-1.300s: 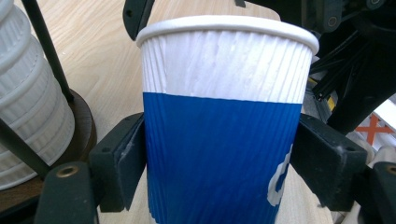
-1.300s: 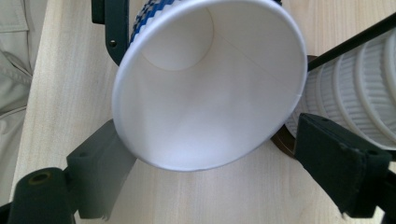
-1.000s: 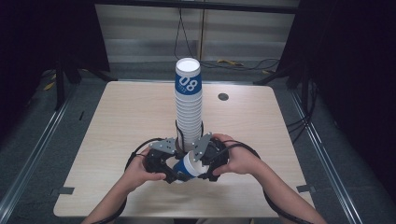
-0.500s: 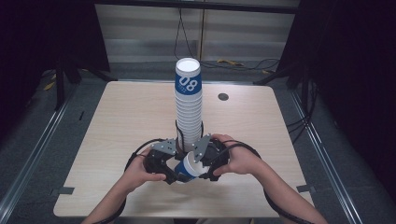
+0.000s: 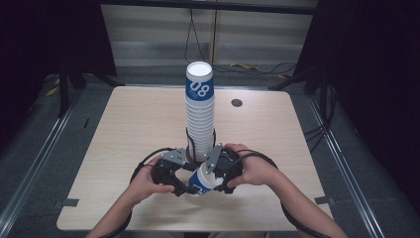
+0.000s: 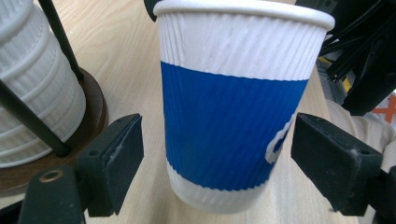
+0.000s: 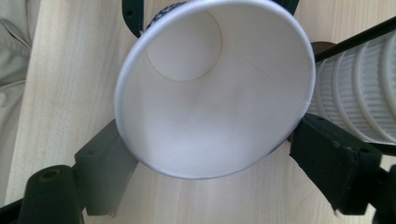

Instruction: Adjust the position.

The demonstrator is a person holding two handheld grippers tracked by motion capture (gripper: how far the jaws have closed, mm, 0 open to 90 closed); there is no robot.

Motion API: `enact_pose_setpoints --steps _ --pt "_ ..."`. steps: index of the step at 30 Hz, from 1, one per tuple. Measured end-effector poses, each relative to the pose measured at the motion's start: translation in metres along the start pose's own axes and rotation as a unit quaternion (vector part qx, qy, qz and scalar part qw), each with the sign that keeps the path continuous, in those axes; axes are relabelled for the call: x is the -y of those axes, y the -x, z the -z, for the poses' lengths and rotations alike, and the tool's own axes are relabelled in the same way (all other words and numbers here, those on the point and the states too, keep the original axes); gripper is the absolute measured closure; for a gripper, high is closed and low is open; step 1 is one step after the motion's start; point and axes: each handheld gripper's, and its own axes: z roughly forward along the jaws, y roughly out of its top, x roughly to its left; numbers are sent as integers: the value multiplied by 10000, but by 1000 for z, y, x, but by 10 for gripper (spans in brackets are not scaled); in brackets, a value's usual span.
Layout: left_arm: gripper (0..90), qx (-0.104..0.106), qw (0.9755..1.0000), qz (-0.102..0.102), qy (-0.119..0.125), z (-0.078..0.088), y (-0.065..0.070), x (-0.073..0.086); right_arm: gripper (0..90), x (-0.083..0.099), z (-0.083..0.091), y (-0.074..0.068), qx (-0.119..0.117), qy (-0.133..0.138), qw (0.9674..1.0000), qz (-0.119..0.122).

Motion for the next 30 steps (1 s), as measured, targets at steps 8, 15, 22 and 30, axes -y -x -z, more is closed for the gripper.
enact_pose_setpoints --steps 8,15,22,30 --pt "173 -4 10000 -1 -50 2 0 3 153 -3 -1 1 -56 -28 9999 -90" --pt "171 12 10000 34 -14 2 0 3 135 -2 -1 2 -111 59 9996 -251" --pt "166 -5 9999 87 -77 6 -2 7 136 4 -2 1 -112 218 9990 -384" --pt "161 -157 9994 79 -282 18 -4 10 135 8 1 -1 -64 389 9977 -552"
